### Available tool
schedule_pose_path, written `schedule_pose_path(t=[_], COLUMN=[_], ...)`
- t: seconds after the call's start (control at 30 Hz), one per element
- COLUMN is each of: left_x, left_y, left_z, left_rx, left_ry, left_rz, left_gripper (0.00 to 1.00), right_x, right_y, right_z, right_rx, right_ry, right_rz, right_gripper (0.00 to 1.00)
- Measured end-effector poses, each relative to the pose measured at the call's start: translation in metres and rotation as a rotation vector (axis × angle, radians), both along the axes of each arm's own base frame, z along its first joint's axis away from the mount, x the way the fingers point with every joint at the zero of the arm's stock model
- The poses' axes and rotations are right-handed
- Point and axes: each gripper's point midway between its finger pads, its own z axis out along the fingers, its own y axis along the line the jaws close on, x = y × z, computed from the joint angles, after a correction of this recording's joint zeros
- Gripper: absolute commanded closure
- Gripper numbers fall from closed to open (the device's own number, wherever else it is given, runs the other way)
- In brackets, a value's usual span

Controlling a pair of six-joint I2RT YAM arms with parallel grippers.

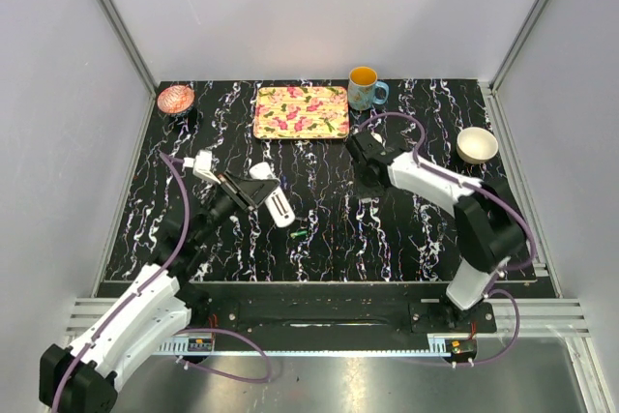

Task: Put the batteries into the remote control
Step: Place the battery cover at the center of the board.

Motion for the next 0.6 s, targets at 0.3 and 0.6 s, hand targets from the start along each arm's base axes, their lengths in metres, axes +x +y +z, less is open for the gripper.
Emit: schedule_pose_path(t=[0.3, 0.6], left_x=[-0.019, -0.026], left_y=[0.006, 0.002], left_z=[-0.028, -0.036], left_rx=[-0.016, -0.04], left_ry=[0.041, 0.034], left_rz=[-0.015, -0.059], left_gripper=[1.0, 1.0], right_x=[0.059, 0.088], right_y=[-0.003, -0.017], right_z=[-0.037, -0.058], right_rx=[-0.034, -0.037], right_ry=[0.044, 0.063], right_rz=[-0.046, -0.105], right_gripper=[1.0, 1.0])
